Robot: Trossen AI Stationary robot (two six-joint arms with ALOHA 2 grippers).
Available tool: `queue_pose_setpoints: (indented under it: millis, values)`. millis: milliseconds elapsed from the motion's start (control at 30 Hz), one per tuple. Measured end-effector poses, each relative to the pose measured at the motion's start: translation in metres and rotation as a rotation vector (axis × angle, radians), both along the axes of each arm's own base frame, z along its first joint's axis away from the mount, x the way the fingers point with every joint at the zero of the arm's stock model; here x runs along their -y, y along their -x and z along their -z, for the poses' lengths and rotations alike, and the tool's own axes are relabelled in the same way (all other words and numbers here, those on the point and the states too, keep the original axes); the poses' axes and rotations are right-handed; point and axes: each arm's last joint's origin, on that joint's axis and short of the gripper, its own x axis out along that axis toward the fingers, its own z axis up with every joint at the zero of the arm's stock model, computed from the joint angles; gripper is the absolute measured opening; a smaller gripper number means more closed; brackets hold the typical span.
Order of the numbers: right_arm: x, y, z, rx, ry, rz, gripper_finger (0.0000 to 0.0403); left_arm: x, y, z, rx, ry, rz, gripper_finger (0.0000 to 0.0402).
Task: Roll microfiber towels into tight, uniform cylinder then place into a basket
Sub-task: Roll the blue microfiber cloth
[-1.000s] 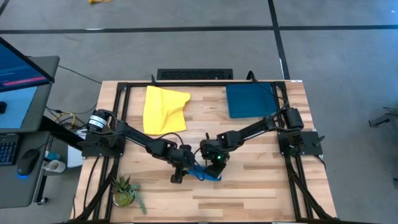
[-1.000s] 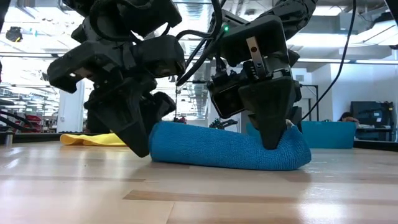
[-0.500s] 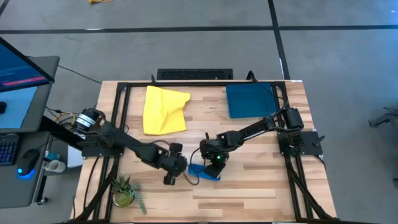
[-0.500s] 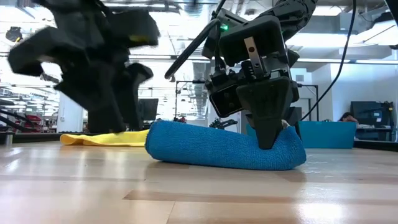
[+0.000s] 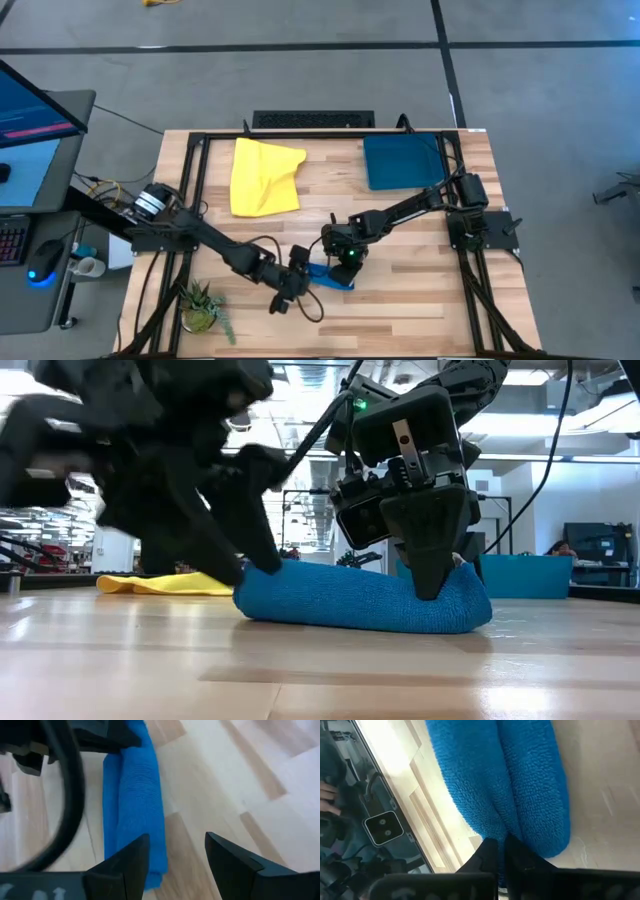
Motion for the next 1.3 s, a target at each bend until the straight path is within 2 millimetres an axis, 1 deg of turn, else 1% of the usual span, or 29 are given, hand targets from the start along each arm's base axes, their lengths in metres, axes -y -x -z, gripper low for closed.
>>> queue_pose_setpoints:
  millis: [167,367,433,600,667,767,900,1033,1100,1200,1300]
  values:
    - [0.0,0.0,0.0,0.001,0.0,0.0,0.0026,-0.008,-0.006,0.004,0.016,-0.022,-0.039,0.0185]
    - [0.0,0.0,0.0,-0.002,-0.003,-0.001,0.0021,-0.02,-0.009,0.005,-0.003,0.012,-0.123,0.0185]
    - [0.0,0.0,0.0,-0.001,-0.007,-0.003,0.0023,-0.025,-0.012,0.011,-0.032,0.044,-0.156,0.0185]
    - [0.0,-0.001,0.0,0.022,-0.011,-0.015,0.0044,-0.038,-0.019,0.029,-0.105,0.129,-0.217,0.0185]
    - [0.0,-0.001,0.0,0.025,-0.01,-0.021,0.0049,-0.04,-0.02,0.033,-0.126,0.164,-0.242,0.0185]
    - [0.0,-0.001,0.0,0.025,-0.009,-0.024,0.0052,-0.041,-0.019,0.033,-0.157,0.205,-0.278,0.0185]
    - [0.0,0.0,-0.001,0.043,0.0,-0.049,0.0053,-0.036,-0.016,0.033,-0.167,0.243,-0.319,0.0185]
    - [0.001,0.001,-0.004,0.067,0.037,-0.068,0.0053,-0.032,-0.015,0.034,-0.142,0.212,-0.362,0.0185]
    - [0.003,0.003,-0.01,0.079,0.08,-0.07,0.0053,-0.031,-0.014,0.035,-0.128,0.186,-0.377,0.0181]
    - [0.006,0.006,-0.017,0.088,0.136,-0.074,0.0054,-0.032,-0.013,0.036,-0.123,0.16,-0.39,0.0161]
    - [0.008,0.011,-0.026,0.094,0.215,-0.071,0.0054,-0.032,-0.013,0.036,-0.115,0.14,-0.388,0.0128]
